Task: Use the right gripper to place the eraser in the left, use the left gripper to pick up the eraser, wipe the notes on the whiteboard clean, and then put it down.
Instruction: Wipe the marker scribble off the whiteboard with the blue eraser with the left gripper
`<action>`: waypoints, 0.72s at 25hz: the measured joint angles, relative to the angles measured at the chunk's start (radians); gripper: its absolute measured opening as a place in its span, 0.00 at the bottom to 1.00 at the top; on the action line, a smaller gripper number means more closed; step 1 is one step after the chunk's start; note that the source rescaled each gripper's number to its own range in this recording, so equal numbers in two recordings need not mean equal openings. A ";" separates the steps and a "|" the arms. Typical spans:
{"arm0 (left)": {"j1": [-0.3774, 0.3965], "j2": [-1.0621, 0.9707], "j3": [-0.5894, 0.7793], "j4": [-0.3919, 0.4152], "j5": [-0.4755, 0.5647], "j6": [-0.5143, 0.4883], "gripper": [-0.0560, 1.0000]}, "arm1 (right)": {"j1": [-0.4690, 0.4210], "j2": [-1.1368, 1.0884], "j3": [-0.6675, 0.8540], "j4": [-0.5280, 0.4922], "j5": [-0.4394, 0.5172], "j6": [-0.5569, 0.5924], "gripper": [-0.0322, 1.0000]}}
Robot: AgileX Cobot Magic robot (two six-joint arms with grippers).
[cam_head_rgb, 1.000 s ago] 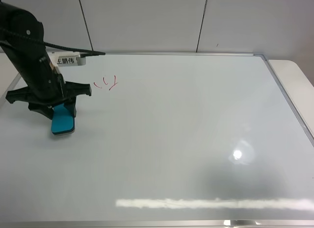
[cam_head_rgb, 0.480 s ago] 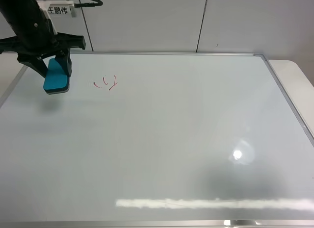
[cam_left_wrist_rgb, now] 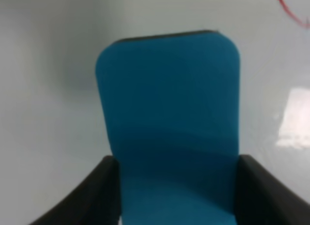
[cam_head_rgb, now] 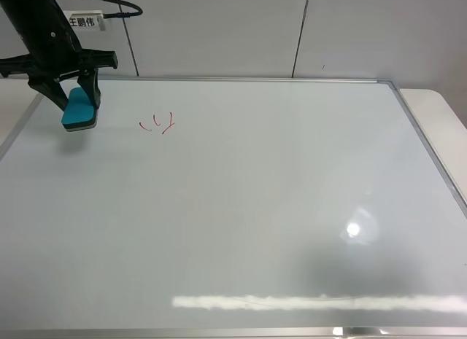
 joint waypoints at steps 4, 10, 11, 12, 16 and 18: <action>0.001 0.099 -0.114 -0.002 0.042 0.023 0.10 | 0.000 0.000 0.000 0.000 0.000 0.000 1.00; 0.001 0.237 -0.256 -0.011 0.069 0.040 0.10 | 0.000 0.000 0.000 0.000 0.000 0.000 1.00; 0.001 0.258 -0.276 -0.011 0.070 0.041 0.10 | 0.000 0.000 0.000 0.000 0.000 0.000 1.00; 0.001 0.276 -0.293 -0.011 0.070 0.044 0.10 | 0.000 0.000 0.000 0.000 0.000 0.000 1.00; 0.000 0.331 -0.344 -0.011 0.070 0.047 0.10 | 0.000 0.000 0.000 0.000 0.000 0.000 1.00; -0.003 0.350 -0.354 -0.011 0.061 0.048 0.10 | 0.000 0.000 0.000 0.000 0.000 0.000 1.00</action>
